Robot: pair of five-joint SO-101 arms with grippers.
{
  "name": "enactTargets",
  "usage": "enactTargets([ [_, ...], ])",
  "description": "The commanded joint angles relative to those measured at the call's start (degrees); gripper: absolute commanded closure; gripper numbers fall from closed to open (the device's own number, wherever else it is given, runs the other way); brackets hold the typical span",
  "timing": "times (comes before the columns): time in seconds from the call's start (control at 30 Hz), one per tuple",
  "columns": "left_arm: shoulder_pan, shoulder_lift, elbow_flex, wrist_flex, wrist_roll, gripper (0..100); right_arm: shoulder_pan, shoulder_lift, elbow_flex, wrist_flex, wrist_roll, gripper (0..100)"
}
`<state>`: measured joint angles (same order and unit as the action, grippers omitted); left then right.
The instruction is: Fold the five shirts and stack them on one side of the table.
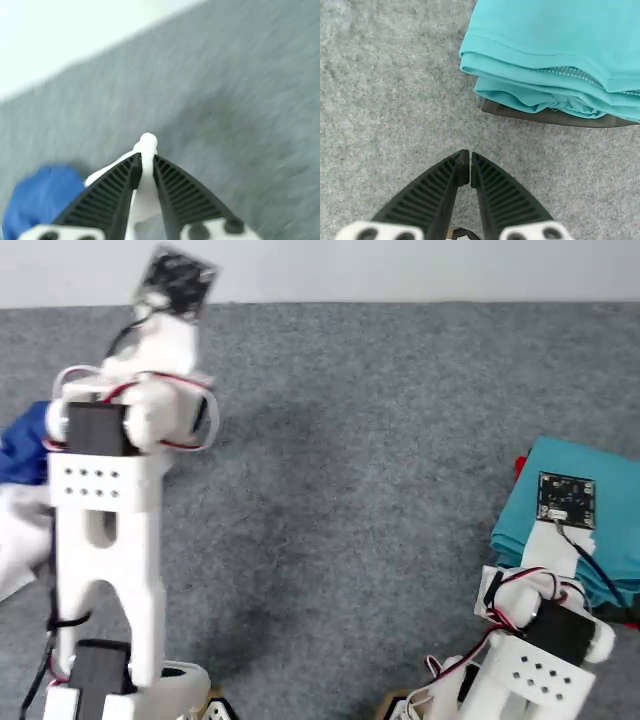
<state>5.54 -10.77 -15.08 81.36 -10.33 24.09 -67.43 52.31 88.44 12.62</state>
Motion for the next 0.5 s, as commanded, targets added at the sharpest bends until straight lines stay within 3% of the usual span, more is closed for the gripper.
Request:
enactTargets([
  [0.0, 8.97, -2.9, -6.99, -3.43, 0.62, 99, -0.31, -0.66, -0.26, -0.84, 0.44, 98.7],
  [0.2, 19.16, -2.99, -16.13, -4.22, 0.35, 99, -0.31, -0.66, -0.26, -0.75, 0.53, 98.7],
  [0.47, 22.07, -2.99, -31.96, -4.13, 0.44, 99, -0.31, -0.66, -0.18, -0.75, 0.53, 98.7],
])
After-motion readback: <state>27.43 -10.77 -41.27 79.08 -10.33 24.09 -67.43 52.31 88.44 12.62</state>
